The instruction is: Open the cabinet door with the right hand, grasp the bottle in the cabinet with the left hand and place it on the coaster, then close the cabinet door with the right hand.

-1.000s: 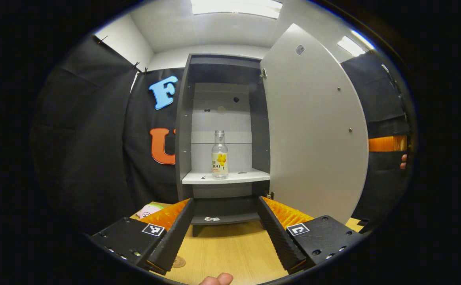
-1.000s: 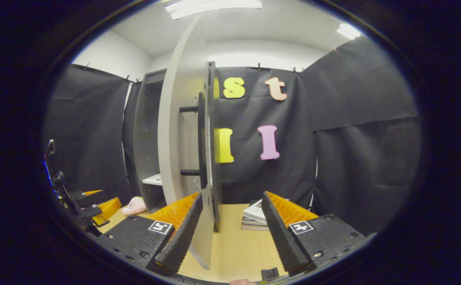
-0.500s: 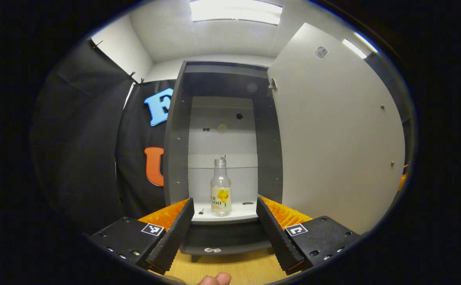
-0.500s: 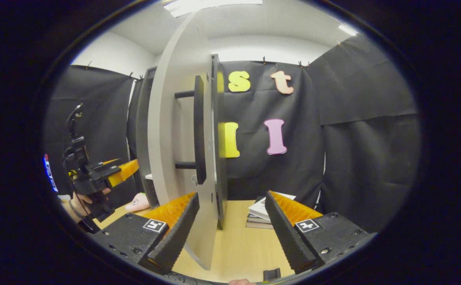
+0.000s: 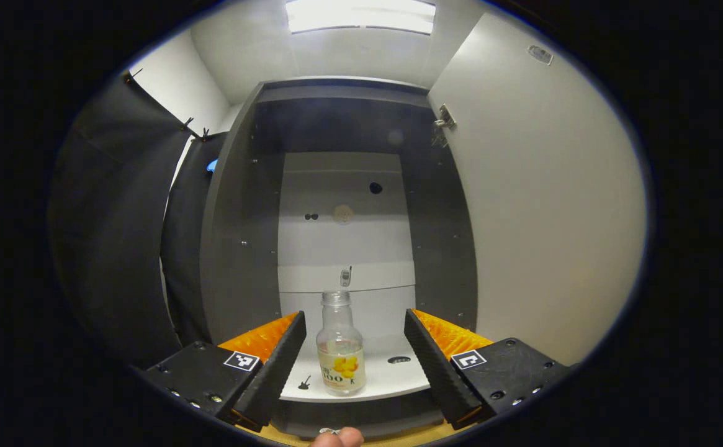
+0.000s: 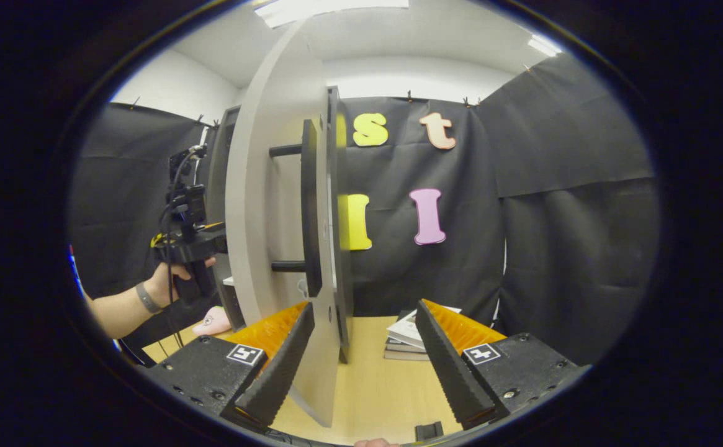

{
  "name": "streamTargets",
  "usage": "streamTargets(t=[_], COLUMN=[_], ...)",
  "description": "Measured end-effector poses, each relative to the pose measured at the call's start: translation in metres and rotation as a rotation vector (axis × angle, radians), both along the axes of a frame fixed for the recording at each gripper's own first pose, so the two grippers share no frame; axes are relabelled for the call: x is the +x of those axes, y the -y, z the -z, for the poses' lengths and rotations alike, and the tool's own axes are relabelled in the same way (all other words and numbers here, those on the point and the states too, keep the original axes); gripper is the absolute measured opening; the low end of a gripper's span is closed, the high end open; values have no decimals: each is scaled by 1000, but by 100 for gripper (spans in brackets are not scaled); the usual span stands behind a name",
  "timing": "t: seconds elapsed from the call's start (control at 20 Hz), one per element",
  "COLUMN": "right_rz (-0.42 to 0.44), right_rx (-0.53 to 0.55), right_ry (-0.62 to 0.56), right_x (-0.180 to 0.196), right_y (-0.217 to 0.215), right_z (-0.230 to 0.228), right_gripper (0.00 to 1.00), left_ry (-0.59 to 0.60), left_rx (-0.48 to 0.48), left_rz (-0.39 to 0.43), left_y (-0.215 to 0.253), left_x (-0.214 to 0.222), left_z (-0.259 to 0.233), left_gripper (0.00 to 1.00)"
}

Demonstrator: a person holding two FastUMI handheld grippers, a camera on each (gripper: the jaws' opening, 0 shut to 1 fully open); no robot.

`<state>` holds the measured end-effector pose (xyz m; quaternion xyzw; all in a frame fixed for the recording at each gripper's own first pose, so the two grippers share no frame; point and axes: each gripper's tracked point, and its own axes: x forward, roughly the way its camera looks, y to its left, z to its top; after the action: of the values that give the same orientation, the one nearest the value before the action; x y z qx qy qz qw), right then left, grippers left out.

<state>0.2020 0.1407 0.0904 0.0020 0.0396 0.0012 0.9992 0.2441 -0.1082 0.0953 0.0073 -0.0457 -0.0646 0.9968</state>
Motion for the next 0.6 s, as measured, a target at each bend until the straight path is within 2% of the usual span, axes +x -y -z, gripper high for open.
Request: streamTargets(t=[0.2, 0.6], right_rz=[41, 81], right_rx=[-24, -15], right_ry=[1, -15], right_x=[0, 0], right_y=[10, 15], right_z=[-1, 2], right_gripper=[100, 100], left_ry=[-38, -26], left_rx=[6, 42], left_rz=[-22, -40], left_y=[-9, -14], left_x=[41, 71], left_z=[13, 20], left_gripper=[96, 96])
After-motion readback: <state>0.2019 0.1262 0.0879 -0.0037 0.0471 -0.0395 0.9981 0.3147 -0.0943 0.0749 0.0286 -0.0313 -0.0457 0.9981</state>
